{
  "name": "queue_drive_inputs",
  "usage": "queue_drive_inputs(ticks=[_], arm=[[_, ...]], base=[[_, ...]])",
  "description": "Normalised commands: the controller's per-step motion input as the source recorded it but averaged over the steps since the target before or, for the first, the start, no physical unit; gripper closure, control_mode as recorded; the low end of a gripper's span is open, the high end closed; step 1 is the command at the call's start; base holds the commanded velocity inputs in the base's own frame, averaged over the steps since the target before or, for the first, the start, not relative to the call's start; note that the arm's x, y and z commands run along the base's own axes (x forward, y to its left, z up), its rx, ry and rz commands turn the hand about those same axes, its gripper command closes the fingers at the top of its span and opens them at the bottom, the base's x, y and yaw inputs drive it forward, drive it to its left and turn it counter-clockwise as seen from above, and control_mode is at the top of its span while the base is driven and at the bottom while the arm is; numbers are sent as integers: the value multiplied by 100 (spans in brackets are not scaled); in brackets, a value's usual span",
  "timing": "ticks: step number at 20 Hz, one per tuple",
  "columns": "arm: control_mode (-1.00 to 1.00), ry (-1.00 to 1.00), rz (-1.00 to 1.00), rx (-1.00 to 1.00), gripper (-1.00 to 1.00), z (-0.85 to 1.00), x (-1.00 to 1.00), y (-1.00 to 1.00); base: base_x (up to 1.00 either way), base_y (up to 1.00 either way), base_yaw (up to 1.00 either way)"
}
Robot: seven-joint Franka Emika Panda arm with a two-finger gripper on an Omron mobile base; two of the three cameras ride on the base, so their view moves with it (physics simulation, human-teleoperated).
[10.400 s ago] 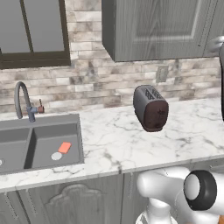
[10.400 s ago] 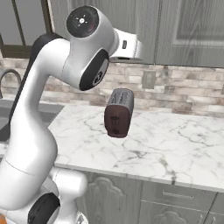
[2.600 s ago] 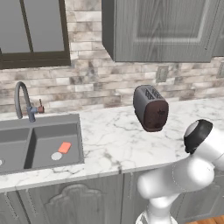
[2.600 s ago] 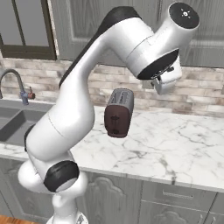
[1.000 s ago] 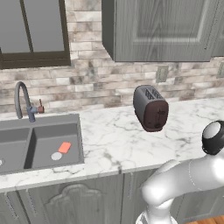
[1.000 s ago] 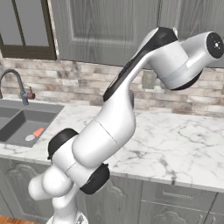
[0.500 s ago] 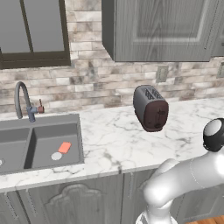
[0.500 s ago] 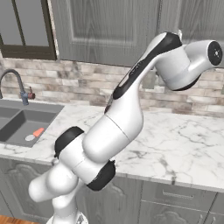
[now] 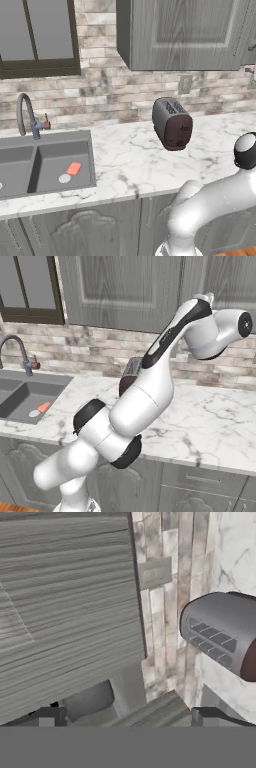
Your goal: Open the cabinet, pick the kettle from the cabinet, and place it in the sink.
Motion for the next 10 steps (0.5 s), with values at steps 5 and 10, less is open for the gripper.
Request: queue_drive_inputs(ticks=[5,10], arm=[[-100,0,0,11,-100,0,40,-16],[-100,0,5,9,-100,0,34,-4]], base=[[0,0,0],[0,0,0]])
